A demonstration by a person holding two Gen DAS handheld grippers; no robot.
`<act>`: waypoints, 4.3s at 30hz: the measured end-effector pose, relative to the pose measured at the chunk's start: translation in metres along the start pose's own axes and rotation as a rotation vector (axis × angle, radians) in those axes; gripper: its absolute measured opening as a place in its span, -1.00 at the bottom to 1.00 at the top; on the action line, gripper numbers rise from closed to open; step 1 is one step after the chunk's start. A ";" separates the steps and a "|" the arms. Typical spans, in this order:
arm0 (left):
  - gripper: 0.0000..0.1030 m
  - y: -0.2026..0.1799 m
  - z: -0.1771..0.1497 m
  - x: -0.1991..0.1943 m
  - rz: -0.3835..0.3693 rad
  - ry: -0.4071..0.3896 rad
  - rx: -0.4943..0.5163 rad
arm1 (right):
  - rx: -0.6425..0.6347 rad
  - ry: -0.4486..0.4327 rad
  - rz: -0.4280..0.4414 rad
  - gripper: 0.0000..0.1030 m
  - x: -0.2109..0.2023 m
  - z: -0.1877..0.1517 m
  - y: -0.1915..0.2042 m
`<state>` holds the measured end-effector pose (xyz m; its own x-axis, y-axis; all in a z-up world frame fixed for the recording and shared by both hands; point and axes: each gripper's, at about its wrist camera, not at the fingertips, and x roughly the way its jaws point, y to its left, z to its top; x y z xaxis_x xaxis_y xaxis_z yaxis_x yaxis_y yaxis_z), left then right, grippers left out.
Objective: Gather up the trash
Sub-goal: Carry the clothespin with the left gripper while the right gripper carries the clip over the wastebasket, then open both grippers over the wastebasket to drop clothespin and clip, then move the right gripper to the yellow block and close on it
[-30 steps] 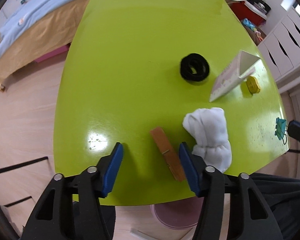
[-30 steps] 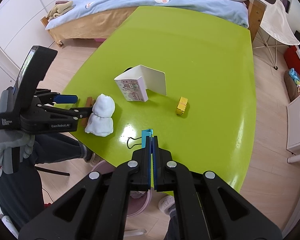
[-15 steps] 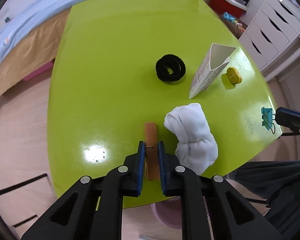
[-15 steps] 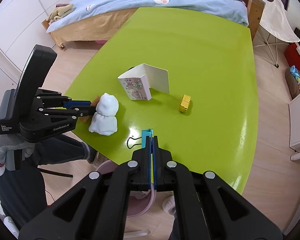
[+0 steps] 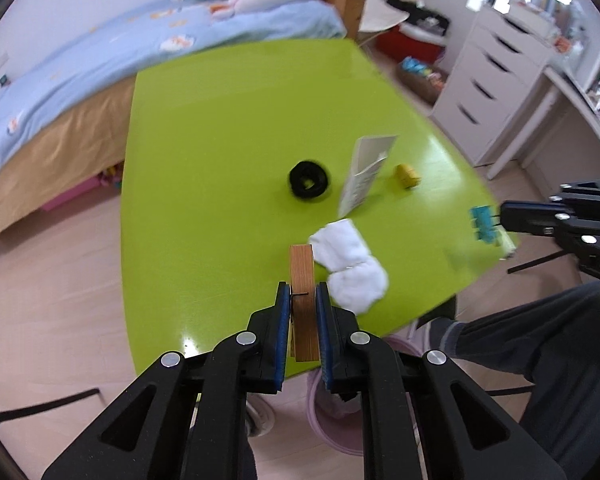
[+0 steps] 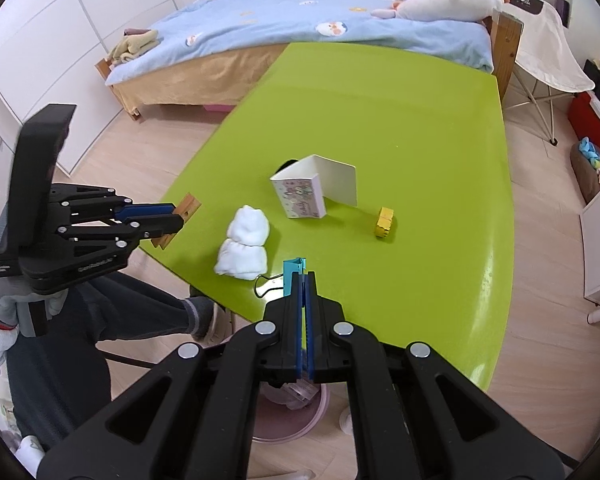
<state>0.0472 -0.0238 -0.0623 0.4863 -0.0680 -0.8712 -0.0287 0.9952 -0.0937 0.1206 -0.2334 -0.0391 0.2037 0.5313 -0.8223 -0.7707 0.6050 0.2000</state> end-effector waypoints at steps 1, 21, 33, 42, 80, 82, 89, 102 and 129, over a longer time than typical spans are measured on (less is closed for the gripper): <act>-0.75 -0.001 -0.002 -0.004 -0.004 -0.012 0.007 | 0.001 -0.006 0.004 -0.99 -0.003 -0.003 0.002; -0.75 -0.047 -0.056 -0.068 -0.110 -0.128 0.111 | -0.027 -0.085 0.019 -0.99 -0.055 -0.067 0.048; -0.75 -0.063 -0.076 -0.060 -0.158 -0.083 0.145 | -0.002 -0.079 0.041 -0.98 -0.059 -0.093 0.052; -0.64 -0.069 -0.075 -0.055 -0.181 -0.067 0.162 | 0.009 -0.082 0.065 -0.99 -0.059 -0.097 0.051; 0.85 -0.032 -0.074 -0.074 -0.156 -0.144 0.035 | -0.008 -0.079 0.087 0.78 -0.045 -0.100 0.063; 0.85 -0.030 -0.074 -0.073 -0.165 -0.140 0.025 | 0.005 -0.085 0.075 0.86 -0.046 -0.100 0.061; 0.85 -0.031 -0.073 -0.068 -0.161 -0.126 0.030 | 0.054 -0.087 0.073 0.92 -0.048 -0.099 0.053; 0.85 -0.027 -0.068 -0.059 -0.163 -0.116 0.014 | 0.105 -0.084 0.078 0.93 -0.048 -0.094 0.043; 0.85 -0.012 -0.028 -0.028 -0.130 -0.095 -0.021 | 0.171 0.137 -0.110 0.93 0.056 0.041 -0.047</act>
<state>0.0094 -0.0356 -0.0499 0.5674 -0.1879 -0.8017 0.0222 0.9768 -0.2132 0.1929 -0.2081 -0.0729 0.1878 0.3779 -0.9066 -0.6324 0.7528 0.1828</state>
